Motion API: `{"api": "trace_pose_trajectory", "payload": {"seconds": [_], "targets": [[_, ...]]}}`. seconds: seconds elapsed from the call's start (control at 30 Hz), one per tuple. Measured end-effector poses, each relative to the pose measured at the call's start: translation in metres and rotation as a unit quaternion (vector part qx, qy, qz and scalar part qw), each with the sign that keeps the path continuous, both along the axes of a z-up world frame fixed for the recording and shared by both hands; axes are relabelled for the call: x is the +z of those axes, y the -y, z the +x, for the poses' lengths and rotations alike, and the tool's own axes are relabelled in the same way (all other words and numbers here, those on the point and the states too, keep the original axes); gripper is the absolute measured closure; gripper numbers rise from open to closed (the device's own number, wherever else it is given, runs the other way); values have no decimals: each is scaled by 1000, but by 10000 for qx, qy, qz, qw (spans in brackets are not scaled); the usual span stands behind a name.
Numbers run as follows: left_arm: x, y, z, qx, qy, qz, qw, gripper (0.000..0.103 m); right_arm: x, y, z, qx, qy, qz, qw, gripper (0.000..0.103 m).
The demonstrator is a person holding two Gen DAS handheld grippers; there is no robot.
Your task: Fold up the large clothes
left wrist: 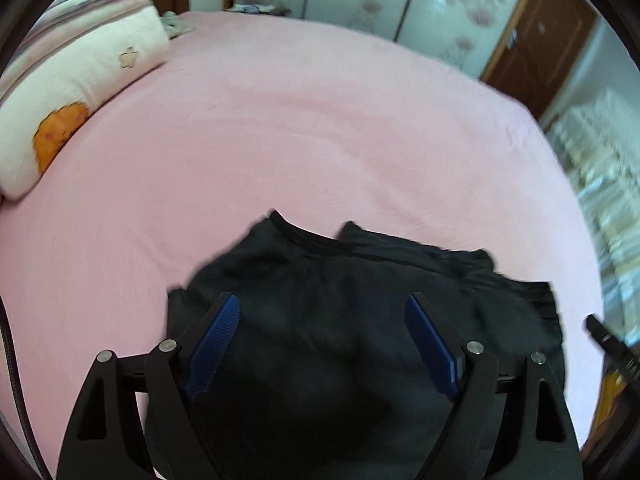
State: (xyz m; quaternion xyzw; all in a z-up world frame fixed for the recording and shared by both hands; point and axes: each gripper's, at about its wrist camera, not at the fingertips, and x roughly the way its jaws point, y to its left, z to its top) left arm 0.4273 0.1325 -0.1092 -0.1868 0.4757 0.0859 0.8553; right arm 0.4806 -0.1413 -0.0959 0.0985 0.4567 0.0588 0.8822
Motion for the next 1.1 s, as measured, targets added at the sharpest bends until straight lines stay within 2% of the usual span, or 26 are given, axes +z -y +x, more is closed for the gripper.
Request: {"api": "trace_pose_trajectory", "payload": {"seconds": [0.1, 0.2, 0.27, 0.37, 0.43, 0.5, 0.6, 0.77, 0.97, 1.1], "targets": [[0, 30, -21, 188, 228, 0, 9996, 19, -1, -24, -30, 103, 323, -97, 9994, 44], [-9, 53, -24, 122, 198, 192, 9995, 19, -12, -47, -46, 250, 411, -513, 9975, 44], [-13, 66, -28, 38, 206, 280, 9994, 19, -17, -56, -51, 240, 495, -610, 9966, 44], [-23, 74, -29, 63, 341, 639, 9974, 19, -25, -72, -60, 317, 657, -736, 9946, 44], [-33, 74, -29, 120, 325, 876, 9956, 19, -34, -78, -60, 382, 696, -856, 9932, 53], [-41, 68, -27, 224, 290, 929, 9950, 19, -42, -82, -59, 381, 742, -926, 9922, 58], [-58, 58, -22, 357, 216, 949, 9946, 19, -57, -88, -56, 419, 789, -1110, 9898, 58], [-80, 56, -9, 280, 25, 1127, 9932, 8, -93, -95, -49, 628, 674, -1507, 9843, 58], [-92, 44, 1, 7, 2, 1382, 9904, 2, -99, -91, -42, 720, 617, -1646, 9818, 60], [-92, 25, -1, -57, 60, 1547, 9879, 2, -99, -63, -38, 448, 654, -1784, 9808, 60]]}}
